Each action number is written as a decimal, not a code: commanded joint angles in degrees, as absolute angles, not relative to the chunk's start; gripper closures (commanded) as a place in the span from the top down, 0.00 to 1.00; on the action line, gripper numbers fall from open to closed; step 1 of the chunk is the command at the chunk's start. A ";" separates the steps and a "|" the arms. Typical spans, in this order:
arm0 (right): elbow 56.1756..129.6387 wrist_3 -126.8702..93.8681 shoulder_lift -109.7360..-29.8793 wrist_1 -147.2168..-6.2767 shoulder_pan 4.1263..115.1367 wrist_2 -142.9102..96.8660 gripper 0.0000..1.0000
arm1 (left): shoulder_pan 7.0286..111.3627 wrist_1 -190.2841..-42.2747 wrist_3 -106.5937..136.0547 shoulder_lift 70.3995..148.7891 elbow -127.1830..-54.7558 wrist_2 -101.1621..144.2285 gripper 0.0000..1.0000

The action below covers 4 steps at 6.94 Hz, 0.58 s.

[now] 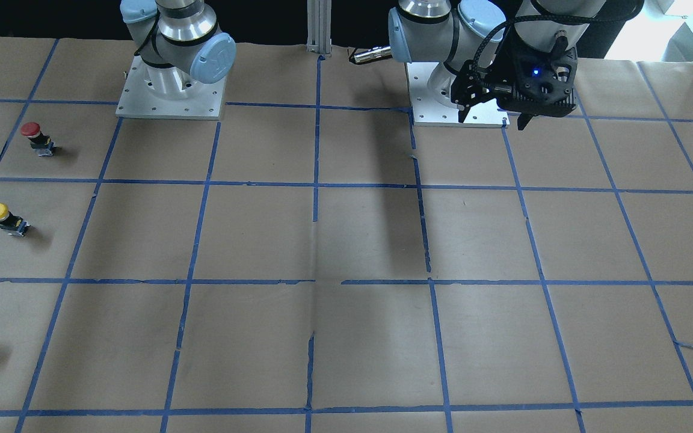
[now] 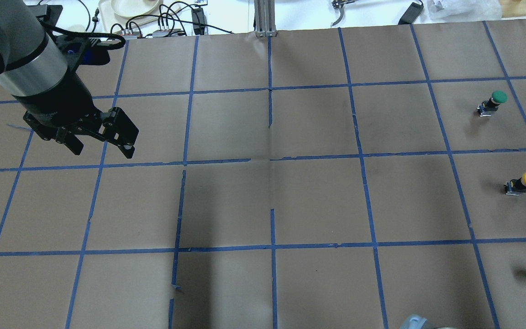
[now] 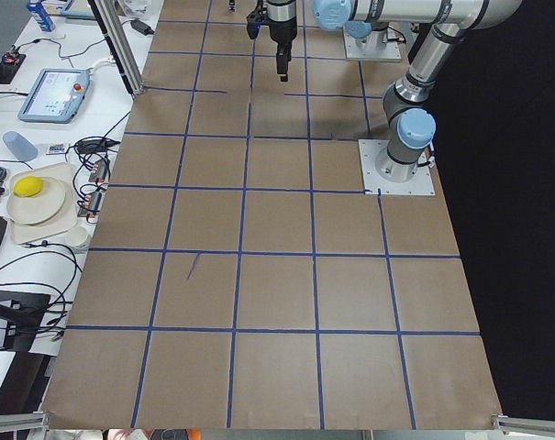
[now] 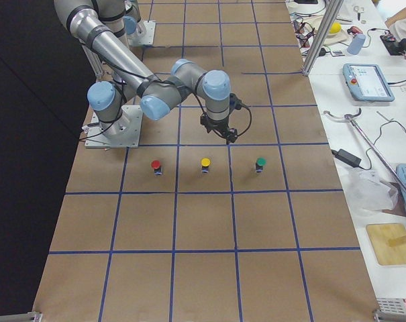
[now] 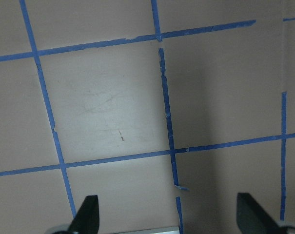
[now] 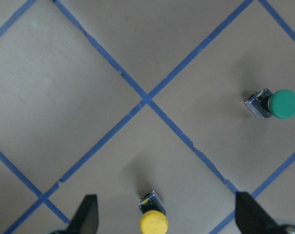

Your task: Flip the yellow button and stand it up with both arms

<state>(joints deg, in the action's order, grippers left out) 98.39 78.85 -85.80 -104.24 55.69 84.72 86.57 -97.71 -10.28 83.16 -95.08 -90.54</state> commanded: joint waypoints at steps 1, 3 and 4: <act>91.43 57.75 -85.96 -95.23 62.20 85.25 1.00 | 86.57 -97.73 -10.28 82.80 -94.92 -90.44 1.00; 89.22 44.88 -86.65 -93.88 66.69 85.60 1.00 | 86.57 -97.73 -10.28 82.53 -95.27 -90.96 1.00; 89.04 35.25 -87.88 -91.08 68.54 85.43 1.00 | 86.57 -97.73 -10.37 82.62 -95.36 -90.97 1.00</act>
